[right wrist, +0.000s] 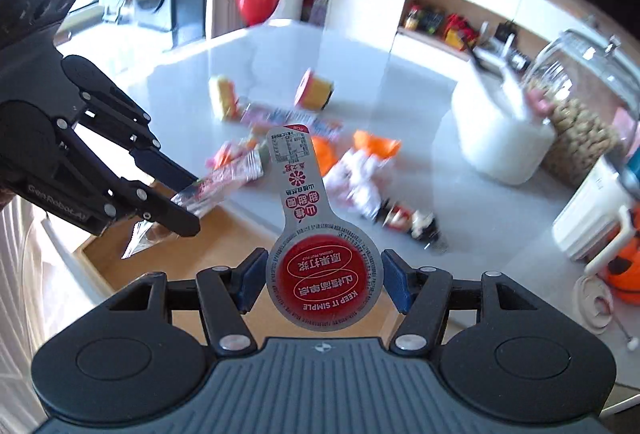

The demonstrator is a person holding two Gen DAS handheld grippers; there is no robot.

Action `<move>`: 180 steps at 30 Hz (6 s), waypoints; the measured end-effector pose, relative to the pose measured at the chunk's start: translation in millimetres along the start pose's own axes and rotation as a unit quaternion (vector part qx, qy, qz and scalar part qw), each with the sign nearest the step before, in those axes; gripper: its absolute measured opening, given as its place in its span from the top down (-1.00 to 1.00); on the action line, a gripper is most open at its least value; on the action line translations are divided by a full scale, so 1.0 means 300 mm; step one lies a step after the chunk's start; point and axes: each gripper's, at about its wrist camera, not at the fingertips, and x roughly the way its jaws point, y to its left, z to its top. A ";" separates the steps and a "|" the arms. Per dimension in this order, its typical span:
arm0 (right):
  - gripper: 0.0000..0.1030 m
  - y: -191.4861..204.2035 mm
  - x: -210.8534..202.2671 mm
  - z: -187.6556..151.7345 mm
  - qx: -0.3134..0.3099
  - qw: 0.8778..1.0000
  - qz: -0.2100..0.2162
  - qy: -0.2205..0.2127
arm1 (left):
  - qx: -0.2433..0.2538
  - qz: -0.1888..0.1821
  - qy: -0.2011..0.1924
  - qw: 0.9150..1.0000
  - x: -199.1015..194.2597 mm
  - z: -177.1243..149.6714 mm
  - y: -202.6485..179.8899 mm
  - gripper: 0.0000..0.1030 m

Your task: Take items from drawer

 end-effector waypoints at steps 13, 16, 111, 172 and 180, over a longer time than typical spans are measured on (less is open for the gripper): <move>-0.19 -0.134 0.408 0.214 0.120 0.989 -0.087 -0.009 | -0.140 0.167 0.020 0.976 -0.032 0.023 0.393 0.30; -0.19 -0.154 0.516 0.174 0.121 0.987 -0.107 0.019 | -0.113 0.191 0.033 0.974 0.027 -0.034 0.386 0.23; -0.19 0.056 0.478 -0.364 0.247 0.964 -0.056 0.075 | -0.237 0.244 -0.033 0.940 -0.151 -0.703 0.079 0.44; -0.21 0.211 0.105 -0.580 0.240 0.970 -0.009 0.026 | -0.183 0.264 0.018 0.947 -0.312 -0.763 -0.243 -1.00; -0.21 0.225 0.075 -0.579 0.232 0.973 -0.019 0.003 | -0.196 0.269 0.027 0.942 -0.305 -0.772 -0.229 -1.00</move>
